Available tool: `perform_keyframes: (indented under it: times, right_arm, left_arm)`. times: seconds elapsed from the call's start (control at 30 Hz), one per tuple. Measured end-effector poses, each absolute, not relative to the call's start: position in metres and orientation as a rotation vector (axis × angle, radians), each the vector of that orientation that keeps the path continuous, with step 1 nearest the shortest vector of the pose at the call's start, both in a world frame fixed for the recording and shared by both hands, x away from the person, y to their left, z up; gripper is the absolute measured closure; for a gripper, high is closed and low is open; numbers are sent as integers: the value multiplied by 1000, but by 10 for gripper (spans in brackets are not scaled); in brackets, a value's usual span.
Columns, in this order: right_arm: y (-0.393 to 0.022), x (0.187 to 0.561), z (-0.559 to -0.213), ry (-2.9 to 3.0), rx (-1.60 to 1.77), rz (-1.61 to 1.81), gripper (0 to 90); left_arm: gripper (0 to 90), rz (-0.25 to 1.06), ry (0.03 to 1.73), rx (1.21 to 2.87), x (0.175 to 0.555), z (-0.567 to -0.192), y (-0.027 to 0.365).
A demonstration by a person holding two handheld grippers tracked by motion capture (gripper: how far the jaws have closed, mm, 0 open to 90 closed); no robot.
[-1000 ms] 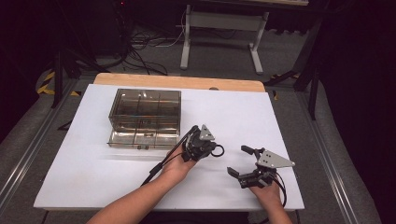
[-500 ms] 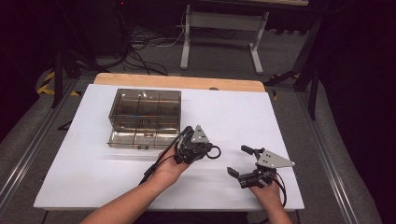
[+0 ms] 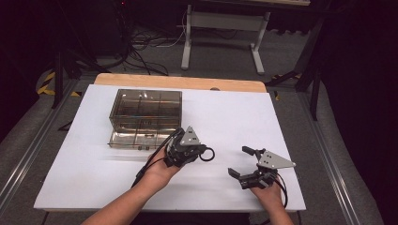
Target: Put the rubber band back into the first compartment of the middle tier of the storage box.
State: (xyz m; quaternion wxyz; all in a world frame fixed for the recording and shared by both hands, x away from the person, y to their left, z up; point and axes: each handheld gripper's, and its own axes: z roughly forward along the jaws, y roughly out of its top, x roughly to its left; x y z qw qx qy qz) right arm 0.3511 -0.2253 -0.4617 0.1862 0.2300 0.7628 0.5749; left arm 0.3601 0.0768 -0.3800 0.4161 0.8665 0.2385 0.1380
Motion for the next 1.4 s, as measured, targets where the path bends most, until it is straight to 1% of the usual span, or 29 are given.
perform_keyframes:
  times: [0.1,0.3,0.67,1.0,1.4]
  right_arm:
    - [-225,351,-462,2149,650,1616,21]
    - [-225,351,-462,2149,651,1613,21]
    - [-225,351,-462,2154,650,1612,21]
    - [-225,351,-462,2152,651,1612,21]
    - [-225,351,-462,2152,659,1614,22]
  left_arm:
    - [877,366,597,2175,356,-377,84]
    - [877,355,606,2173,355,-372,93]
    - [877,379,632,2172,353,-368,112]
    - [876,406,670,2154,350,-358,136]
    - [875,436,742,2152,350,-356,164]
